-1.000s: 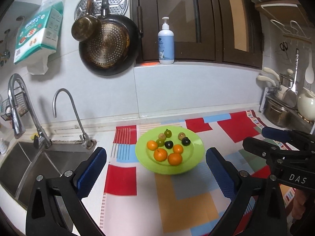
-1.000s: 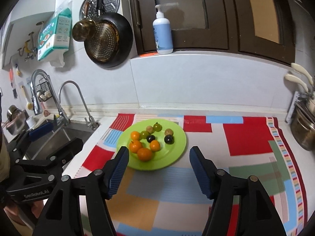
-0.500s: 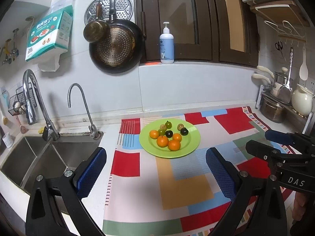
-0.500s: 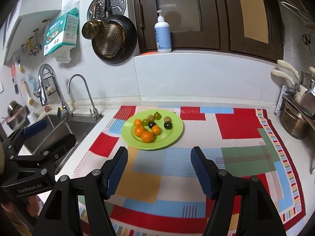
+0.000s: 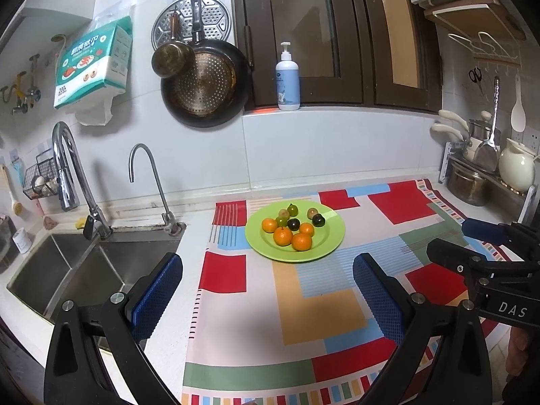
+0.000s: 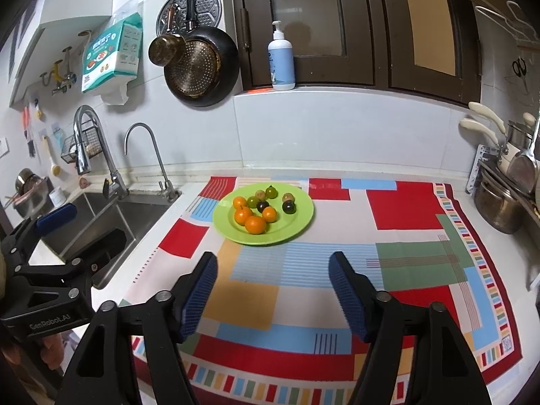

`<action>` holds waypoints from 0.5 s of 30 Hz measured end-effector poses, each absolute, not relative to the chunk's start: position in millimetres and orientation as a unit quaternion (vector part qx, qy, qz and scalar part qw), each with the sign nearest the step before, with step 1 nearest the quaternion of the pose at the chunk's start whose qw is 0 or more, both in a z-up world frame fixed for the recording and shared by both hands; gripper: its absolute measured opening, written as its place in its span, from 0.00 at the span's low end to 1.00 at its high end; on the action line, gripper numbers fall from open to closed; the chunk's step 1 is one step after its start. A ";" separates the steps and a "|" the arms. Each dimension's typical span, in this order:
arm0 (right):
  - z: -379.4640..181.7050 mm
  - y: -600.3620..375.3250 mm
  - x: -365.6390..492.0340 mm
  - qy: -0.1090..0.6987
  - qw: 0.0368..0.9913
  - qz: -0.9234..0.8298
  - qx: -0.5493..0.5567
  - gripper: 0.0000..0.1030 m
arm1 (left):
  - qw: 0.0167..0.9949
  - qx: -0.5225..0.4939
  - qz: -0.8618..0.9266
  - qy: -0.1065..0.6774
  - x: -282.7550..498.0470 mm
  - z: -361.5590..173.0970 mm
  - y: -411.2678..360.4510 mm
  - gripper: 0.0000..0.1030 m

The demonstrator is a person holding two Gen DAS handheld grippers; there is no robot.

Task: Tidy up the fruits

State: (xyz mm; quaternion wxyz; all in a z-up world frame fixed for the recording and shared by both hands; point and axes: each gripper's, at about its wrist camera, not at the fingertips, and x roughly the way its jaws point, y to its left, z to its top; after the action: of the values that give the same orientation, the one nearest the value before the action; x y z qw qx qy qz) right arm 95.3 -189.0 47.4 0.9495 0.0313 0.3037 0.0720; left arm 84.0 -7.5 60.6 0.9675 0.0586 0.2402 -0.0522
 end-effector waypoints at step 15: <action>49.2 -198.0 85.5 0.298 0.952 0.066 0.032 0.70 | 0.970 0.057 -0.055 0.229 76.5 65.3 -13.8 1.00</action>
State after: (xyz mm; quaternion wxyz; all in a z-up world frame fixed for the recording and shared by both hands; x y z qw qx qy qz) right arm 85.5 -198.0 49.2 0.9519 0.0321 0.2976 0.0660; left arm 76.5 -13.8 65.3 0.9701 0.0571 0.2294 -0.0547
